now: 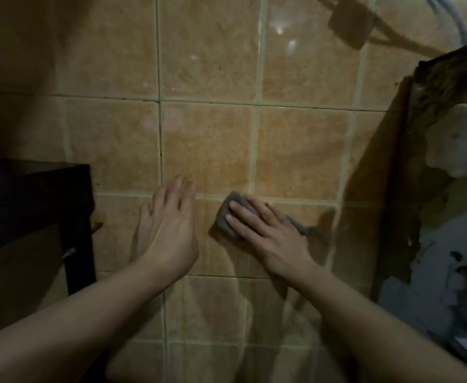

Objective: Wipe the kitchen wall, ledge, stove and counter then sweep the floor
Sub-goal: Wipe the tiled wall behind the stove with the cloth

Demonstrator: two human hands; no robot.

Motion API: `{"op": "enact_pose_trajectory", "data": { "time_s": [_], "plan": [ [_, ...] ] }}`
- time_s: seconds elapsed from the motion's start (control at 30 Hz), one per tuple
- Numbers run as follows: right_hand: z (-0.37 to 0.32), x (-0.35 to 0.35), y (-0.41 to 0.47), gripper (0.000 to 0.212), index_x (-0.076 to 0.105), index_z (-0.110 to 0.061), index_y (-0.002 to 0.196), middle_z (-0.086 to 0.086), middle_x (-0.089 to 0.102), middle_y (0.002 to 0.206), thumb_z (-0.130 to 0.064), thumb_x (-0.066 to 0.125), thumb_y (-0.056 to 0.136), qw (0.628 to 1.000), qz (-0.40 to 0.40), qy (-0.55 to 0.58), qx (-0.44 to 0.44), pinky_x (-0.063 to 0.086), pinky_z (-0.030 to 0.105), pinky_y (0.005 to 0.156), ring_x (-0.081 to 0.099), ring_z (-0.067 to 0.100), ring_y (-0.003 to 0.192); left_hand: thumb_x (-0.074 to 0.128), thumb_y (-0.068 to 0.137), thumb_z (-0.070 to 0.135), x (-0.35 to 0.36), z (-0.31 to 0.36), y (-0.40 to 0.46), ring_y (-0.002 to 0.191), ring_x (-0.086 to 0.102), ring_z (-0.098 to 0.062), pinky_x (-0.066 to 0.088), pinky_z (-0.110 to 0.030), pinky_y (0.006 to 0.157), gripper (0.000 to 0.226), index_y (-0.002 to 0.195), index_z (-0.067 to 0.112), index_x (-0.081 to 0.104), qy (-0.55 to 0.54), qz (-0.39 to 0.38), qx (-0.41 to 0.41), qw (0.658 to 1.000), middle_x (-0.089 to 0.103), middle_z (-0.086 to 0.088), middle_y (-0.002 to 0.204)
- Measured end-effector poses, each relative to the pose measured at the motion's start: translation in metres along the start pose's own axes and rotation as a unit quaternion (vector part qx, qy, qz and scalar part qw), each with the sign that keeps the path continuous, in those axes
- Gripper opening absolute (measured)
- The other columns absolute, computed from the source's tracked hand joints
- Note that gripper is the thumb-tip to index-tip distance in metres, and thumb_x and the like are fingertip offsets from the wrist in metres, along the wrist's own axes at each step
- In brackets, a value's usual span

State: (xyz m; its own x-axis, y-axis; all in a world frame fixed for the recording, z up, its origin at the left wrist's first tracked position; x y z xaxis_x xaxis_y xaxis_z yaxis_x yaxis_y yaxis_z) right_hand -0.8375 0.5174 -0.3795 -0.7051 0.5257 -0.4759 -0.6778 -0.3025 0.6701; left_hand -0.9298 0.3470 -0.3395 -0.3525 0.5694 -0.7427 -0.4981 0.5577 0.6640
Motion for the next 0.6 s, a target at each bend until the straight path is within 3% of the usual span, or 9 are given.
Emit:
{"op": "enact_pose_trajectory", "data": {
  "time_s": [0.07, 0.17, 0.27, 0.33, 0.47, 0.53, 0.6],
  "plan": [
    [0.015, -0.011, 0.029, 0.061, 0.026, -0.02, 0.145, 0.005, 0.028, 0.153, -0.019, 0.044, 0.087, 0.999, 0.028, 0.011, 0.015, 0.018, 0.042, 0.114, 0.021, 0.029, 0.141, 0.056, 0.085, 0.021, -0.003, -0.008, 0.001, 0.141, 0.008, -0.024, 0.015, -0.042, 0.114, 0.085, 0.151, 0.017, 0.001, -0.001, 0.0, -0.012, 1.0, -0.001, -0.003, 0.158],
    [0.046, -0.039, 0.084, 0.06, 0.029, -0.019, 0.144, 0.01, 0.033, 0.151, -0.015, 0.045, 0.086, 0.986, 0.116, 0.022, 0.119, 0.024, 0.046, 0.111, 0.024, 0.033, 0.138, 0.056, 0.086, 0.021, -0.007, -0.022, 0.003, 0.142, 0.009, -0.023, 0.016, -0.042, 0.114, 0.085, 0.151, 0.017, 0.0, -0.012, 0.008, -0.025, 1.0, 0.001, -0.001, 0.158],
    [0.037, -0.04, 0.106, 0.058, 0.036, -0.017, 0.144, 0.008, 0.031, 0.152, -0.016, 0.044, 0.086, 0.978, 0.134, 0.01, 0.159, 0.023, 0.046, 0.111, 0.023, 0.035, 0.139, 0.055, 0.086, 0.02, -0.007, -0.034, 0.001, 0.142, 0.009, -0.02, 0.017, -0.041, 0.115, 0.085, 0.15, 0.018, 0.0, -0.019, 0.009, -0.027, 0.999, 0.003, 0.0, 0.158],
    [0.008, -0.023, 0.093, 0.061, 0.036, -0.016, 0.144, 0.009, 0.032, 0.151, -0.016, 0.044, 0.084, 0.99, 0.113, 0.022, 0.087, 0.024, 0.046, 0.111, 0.023, 0.034, 0.14, 0.055, 0.087, 0.021, -0.004, -0.041, -0.004, 0.143, 0.008, -0.02, 0.016, -0.042, 0.116, 0.084, 0.15, 0.019, 0.0, -0.023, -0.003, -0.031, 0.999, 0.003, 0.0, 0.158],
    [-0.055, 0.01, 0.06, 0.059, 0.038, -0.015, 0.144, 0.006, 0.034, 0.151, -0.025, 0.037, 0.086, 0.998, -0.01, 0.006, -0.068, 0.021, 0.044, 0.112, 0.026, 0.032, 0.14, 0.052, 0.09, 0.024, -0.002, -0.056, -0.016, 0.144, 0.005, -0.02, 0.013, -0.04, 0.116, 0.081, 0.15, 0.02, -0.001, -0.019, -0.037, -0.044, 0.998, -0.001, 0.0, 0.158],
    [-0.053, 0.006, 0.066, 0.059, 0.041, -0.015, 0.142, 0.006, 0.038, 0.149, -0.026, 0.036, 0.084, 0.995, -0.028, 0.0, -0.099, 0.022, 0.042, 0.11, 0.035, 0.034, 0.136, 0.055, 0.089, 0.025, -0.002, -0.066, -0.018, 0.144, 0.005, -0.02, 0.014, -0.041, 0.116, 0.083, 0.15, 0.021, -0.001, -0.015, -0.046, -0.054, 0.997, -0.001, 0.0, 0.158],
    [-0.033, -0.009, 0.09, 0.057, 0.043, -0.014, 0.139, 0.009, 0.042, 0.146, -0.022, 0.037, 0.083, 0.997, 0.014, -0.003, -0.073, 0.025, 0.042, 0.107, 0.041, 0.036, 0.132, 0.057, 0.087, 0.025, -0.002, -0.077, -0.019, 0.143, 0.005, -0.021, 0.014, -0.042, 0.115, 0.086, 0.15, 0.021, -0.002, -0.015, -0.049, -0.062, 0.997, -0.002, 0.0, 0.158]
  ]
}}
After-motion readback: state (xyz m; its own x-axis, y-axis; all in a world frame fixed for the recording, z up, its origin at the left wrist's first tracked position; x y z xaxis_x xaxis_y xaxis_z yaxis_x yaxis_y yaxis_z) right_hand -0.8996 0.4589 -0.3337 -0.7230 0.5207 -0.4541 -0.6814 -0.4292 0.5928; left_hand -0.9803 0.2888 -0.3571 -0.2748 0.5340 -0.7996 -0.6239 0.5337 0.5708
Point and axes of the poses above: each hand's wrist, its own y-axis towards the middle knuckle, its own x-axis out of the palm, z = x × y, the point moved 3 cm from there along y, towards the middle knuckle
